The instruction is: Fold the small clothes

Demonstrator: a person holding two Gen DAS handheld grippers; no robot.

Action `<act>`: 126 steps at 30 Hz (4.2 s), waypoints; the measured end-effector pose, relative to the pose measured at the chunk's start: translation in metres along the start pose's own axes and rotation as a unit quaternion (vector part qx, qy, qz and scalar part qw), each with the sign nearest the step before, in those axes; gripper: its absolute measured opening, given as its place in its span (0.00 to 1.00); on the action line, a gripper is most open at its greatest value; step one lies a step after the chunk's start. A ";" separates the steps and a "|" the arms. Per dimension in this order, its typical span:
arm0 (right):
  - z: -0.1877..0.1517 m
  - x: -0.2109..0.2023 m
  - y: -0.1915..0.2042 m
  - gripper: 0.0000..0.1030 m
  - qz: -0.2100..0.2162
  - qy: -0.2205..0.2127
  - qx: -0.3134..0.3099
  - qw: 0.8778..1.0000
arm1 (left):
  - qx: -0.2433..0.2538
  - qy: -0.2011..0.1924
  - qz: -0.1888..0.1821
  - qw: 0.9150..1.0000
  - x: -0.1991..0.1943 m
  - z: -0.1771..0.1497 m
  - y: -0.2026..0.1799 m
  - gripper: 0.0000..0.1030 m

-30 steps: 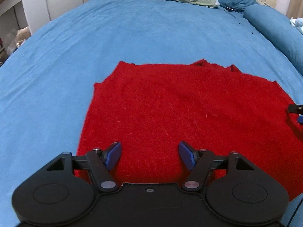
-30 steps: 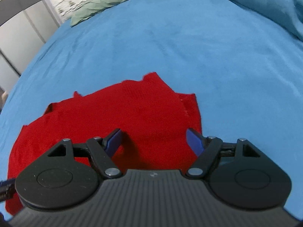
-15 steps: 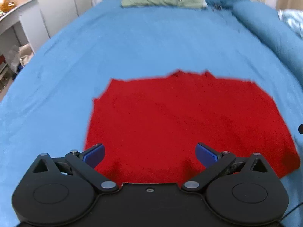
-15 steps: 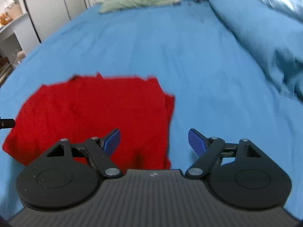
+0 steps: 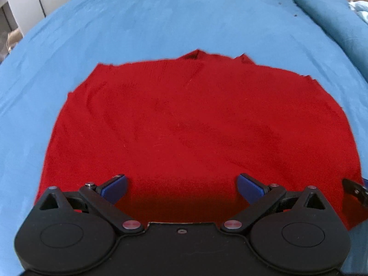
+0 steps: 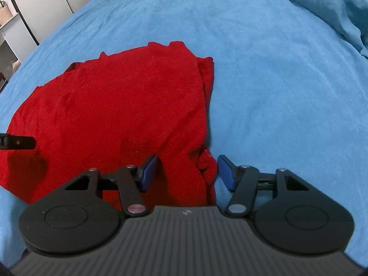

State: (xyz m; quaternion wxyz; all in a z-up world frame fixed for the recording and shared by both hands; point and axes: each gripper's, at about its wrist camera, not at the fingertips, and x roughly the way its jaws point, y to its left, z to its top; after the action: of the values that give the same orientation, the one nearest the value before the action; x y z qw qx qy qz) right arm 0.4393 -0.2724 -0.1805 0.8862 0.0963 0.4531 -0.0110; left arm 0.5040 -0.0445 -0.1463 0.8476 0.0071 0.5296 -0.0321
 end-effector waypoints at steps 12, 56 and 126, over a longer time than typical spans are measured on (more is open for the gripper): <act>0.025 -0.023 -0.016 0.29 0.073 0.019 0.101 0.992 | 0.010 0.037 0.014 0.999 0.026 0.005 -0.001 1.00; -0.065 -0.044 0.191 0.95 0.047 0.000 -0.038 0.998 | 0.013 -0.062 -0.087 0.994 -0.039 -0.034 0.114 0.93; -0.097 -0.026 0.234 0.78 -0.124 -0.106 -0.028 0.986 | -0.162 -0.063 -0.076 0.982 -0.086 -0.055 0.175 0.06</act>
State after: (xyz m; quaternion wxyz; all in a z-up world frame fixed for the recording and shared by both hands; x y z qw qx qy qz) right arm 0.3719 -0.0266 -0.1773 0.9234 0.0129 0.3649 -0.1183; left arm 0.4282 0.1366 -0.0973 0.8641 -0.1726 0.4727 -0.0110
